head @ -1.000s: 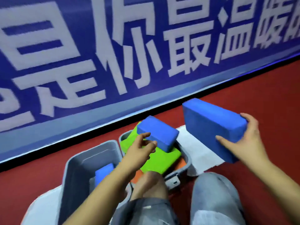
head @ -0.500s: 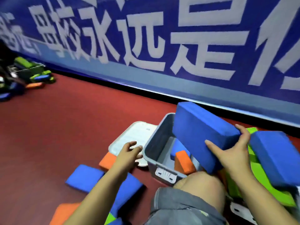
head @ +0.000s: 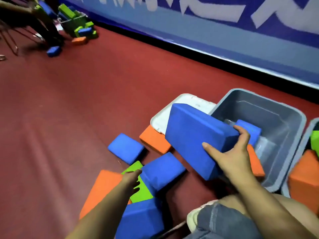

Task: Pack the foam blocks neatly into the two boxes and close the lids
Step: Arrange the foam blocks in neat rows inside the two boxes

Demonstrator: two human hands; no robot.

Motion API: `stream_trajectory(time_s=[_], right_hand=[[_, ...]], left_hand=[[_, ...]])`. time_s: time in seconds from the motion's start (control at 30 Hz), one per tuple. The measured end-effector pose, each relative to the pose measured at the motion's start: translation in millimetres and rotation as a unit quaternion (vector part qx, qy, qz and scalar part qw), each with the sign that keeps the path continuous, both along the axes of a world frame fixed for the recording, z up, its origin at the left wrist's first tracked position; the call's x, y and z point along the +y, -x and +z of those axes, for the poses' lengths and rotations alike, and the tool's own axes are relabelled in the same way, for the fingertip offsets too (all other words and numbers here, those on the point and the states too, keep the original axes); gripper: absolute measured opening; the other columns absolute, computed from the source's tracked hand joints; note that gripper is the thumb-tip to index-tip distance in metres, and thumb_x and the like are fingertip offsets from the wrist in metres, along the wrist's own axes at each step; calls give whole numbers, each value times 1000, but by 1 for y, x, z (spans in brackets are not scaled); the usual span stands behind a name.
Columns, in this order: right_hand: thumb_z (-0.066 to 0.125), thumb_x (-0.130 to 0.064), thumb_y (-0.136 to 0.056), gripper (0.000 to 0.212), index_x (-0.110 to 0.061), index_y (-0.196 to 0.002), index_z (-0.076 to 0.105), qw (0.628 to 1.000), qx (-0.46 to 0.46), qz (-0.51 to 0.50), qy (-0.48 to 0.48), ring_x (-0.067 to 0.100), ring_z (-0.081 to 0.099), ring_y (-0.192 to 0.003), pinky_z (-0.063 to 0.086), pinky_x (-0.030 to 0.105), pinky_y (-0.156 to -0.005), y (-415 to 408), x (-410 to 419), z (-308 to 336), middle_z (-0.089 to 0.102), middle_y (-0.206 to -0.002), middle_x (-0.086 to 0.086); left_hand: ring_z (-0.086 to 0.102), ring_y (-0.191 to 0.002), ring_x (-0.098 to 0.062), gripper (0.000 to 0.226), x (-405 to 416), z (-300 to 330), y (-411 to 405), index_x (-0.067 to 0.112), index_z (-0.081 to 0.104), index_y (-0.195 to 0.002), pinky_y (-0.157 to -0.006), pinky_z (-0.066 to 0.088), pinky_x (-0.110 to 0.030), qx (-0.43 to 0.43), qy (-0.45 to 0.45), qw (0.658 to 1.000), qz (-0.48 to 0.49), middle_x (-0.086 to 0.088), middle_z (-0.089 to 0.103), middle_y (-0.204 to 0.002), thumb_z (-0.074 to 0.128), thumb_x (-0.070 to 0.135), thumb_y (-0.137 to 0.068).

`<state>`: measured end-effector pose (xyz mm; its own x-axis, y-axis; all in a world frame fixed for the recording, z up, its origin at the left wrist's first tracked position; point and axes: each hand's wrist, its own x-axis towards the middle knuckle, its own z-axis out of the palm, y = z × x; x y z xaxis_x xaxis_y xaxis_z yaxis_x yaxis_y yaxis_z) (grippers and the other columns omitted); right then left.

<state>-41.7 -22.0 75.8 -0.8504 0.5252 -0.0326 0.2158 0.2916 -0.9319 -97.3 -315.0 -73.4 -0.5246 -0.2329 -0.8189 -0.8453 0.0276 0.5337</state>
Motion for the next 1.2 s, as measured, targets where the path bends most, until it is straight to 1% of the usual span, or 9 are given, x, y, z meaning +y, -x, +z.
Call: stream_trajectory(time_s=[0.3, 0.4, 0.47, 0.53, 0.63, 0.77, 0.87, 1.0, 1.2], right_hand=[[85, -24, -65, 91, -25, -135, 28, 991, -102, 84, -7, 3, 42, -105, 32, 7, -76, 59, -16, -64, 41, -118, -12], [85, -28, -64, 89, -28, -133, 28, 987, -112, 111, -19, 2, 45, -103, 34, -1, -73, 75, -21, -69, 43, -118, -13], [85, -29, -64, 90, -29, -133, 27, 986, -111, 128, -8, 4, 47, -109, 37, 6, -85, 84, -27, -69, 43, -123, -14], [85, -30, -63, 91, -32, -133, 26, 983, -120, 137, 10, 8, 50, -114, 43, 21, -94, 91, -35, -71, 45, -127, -13], [85, -33, -62, 92, -37, -132, 25, 978, -148, 146, 23, 12, 53, -113, 47, 32, -95, 94, -39, -74, 49, -127, -10], [85, -34, -62, 90, -42, -129, 25, 976, -170, 128, 45, 11, 55, -110, 50, 32, -92, 92, -33, -76, 51, -121, -11], [85, -32, -64, 87, -37, -130, 28, 982, -161, 73, 71, 7, 54, -106, 48, 26, -90, 97, -28, -74, 52, -114, -16], [84, -32, -65, 79, -33, -126, 32, 964, -117, -41, 234, 10, 60, -105, 51, 38, -93, 106, -17, -71, 57, -111, -15], [73, -30, -79, 40, -24, -116, 60, 815, -40, -223, 534, 22, 70, -94, 52, 54, -85, 102, 36, -55, 70, -111, 4]], left_hand=[[43, -125, -31, 81, 12, -106, 32, 18, 25, -148, -91, 41, -41, -90, -3, 992, 89, -9, 40, -143, 69, 41, -84], [54, -103, -31, 70, 16, -131, 34, 7, 42, -137, -84, 45, -38, -123, 11, 988, 91, -7, 49, -130, 69, 43, -84], [56, -80, -25, 61, 23, -146, 35, 3, 49, -130, -73, 48, -34, -127, -18, 988, 84, -6, 53, -114, 65, 43, -87], [59, -88, -23, 50, 31, -154, 34, 6, 52, -125, -70, 51, -34, -134, -25, 987, 82, -7, 55, -110, 63, 40, -89], [64, -81, -20, 66, 34, -172, 32, 7, 55, -129, -50, 53, -29, -137, -70, 982, 106, -7, 65, -107, 75, 42, -77], [64, -85, -20, 71, 34, -189, 27, 13, 56, -126, -55, 50, -30, -142, -73, 981, 108, -5, 65, -114, 79, 49, -69], [63, -84, -21, 60, 53, -164, 35, 12, 56, -122, -57, 48, -29, -106, -48, 986, 118, -6, 64, -111, 80, 37, -73], [67, -93, -25, 83, 54, -128, 55, 12, 55, -119, -79, 56, -39, 36, 42, 990, 129, -6, 66, -111, 89, 45, -50], [63, -99, -20, 52, 52, -38, 71, 21, 52, -113, -86, 50, -34, 244, 136, 959, 38, 1, 65, -109, 81, 30, -71]])
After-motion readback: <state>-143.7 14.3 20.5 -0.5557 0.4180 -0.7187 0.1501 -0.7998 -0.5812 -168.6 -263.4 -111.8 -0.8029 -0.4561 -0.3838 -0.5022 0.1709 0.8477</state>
